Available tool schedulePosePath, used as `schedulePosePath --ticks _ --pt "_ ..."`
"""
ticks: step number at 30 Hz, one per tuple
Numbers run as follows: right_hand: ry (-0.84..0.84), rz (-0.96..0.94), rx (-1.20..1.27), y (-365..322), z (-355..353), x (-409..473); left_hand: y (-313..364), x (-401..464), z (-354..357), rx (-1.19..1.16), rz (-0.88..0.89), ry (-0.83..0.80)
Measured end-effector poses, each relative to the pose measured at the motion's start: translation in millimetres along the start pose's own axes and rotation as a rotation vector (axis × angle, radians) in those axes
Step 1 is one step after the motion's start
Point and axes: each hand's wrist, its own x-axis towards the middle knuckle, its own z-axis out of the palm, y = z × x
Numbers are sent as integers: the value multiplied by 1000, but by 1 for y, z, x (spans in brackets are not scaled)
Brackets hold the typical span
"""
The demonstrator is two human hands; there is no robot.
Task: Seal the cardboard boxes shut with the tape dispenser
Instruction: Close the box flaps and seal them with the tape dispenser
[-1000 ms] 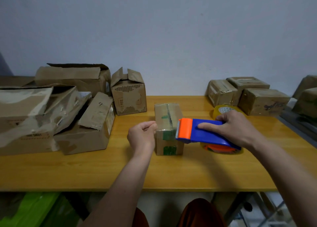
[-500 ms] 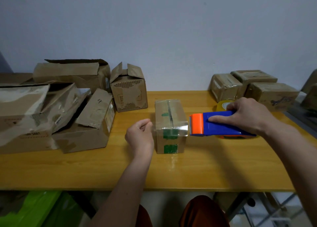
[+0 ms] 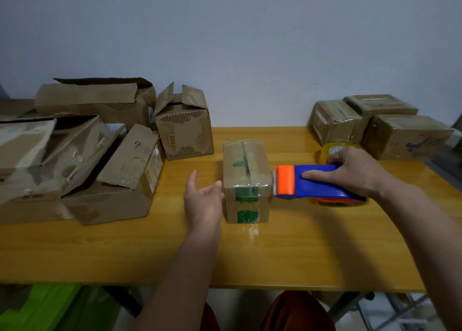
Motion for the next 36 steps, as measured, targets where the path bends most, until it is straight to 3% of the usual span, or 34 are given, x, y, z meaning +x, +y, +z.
schedulePosePath --ticks 2,5,7,9,11,13,14,15,18,22,30,36 --pt "-14 11 37 1 3 0 1 8 0 11 -57 2" --pt "-5 26 60 2 5 -2 -9 12 -4 289 -193 -40" --pt "12 26 60 4 5 -4 -21 9 -6 390 -182 -75" --pt "0 45 89 3 5 -6 -21 1 -7 452 56 30" --pt "-24 54 131 0 8 -7 -12 -7 -5 539 564 51" --pt "-26 52 148 0 10 -7 -1 -12 5 724 942 -289" --pt "-24 53 152 0 11 -7 4 -14 11 896 1006 -470" --pt "-24 56 159 1 11 -7 3 -13 16 1085 1024 -573" --pt "-26 57 208 6 10 -10 -4 -3 19 1400 1058 -580" --pt "-59 25 245 19 1 -13 -5 4 18 1418 1118 -592" --pt "-110 6 213 33 -19 -18 1 6 18 1401 1074 -653" --pt "-111 -4 -55 23 -28 -16 3 4 20 1419 1080 -633"
